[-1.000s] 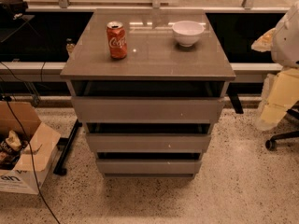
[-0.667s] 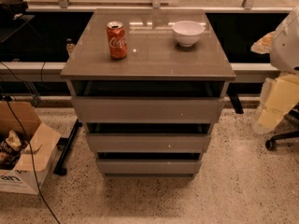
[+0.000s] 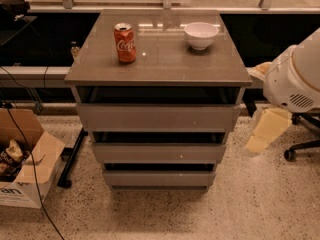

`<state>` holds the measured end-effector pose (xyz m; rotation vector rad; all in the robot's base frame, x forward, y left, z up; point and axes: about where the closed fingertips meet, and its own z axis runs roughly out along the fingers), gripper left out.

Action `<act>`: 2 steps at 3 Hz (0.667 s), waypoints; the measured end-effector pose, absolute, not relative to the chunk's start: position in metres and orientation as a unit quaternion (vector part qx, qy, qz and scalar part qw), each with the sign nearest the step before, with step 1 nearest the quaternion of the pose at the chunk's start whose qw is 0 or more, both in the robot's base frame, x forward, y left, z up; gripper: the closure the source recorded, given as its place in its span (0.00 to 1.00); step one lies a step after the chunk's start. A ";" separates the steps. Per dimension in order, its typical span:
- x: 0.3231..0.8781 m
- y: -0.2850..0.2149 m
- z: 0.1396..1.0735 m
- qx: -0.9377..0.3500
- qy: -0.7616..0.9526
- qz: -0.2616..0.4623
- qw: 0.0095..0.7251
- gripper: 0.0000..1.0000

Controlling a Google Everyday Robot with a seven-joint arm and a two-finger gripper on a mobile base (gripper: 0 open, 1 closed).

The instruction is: Open bottom drawer

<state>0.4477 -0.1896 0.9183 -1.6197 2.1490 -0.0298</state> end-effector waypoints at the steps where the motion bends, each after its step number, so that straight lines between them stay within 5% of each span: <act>1: 0.460 -0.183 0.881 -0.573 0.780 0.035 0.251 0.00; 2: 0.475 -0.180 0.840 -0.557 0.782 0.081 0.267 0.00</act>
Offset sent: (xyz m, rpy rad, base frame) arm 0.0474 0.0105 -0.1304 0.3350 0.0836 -0.0199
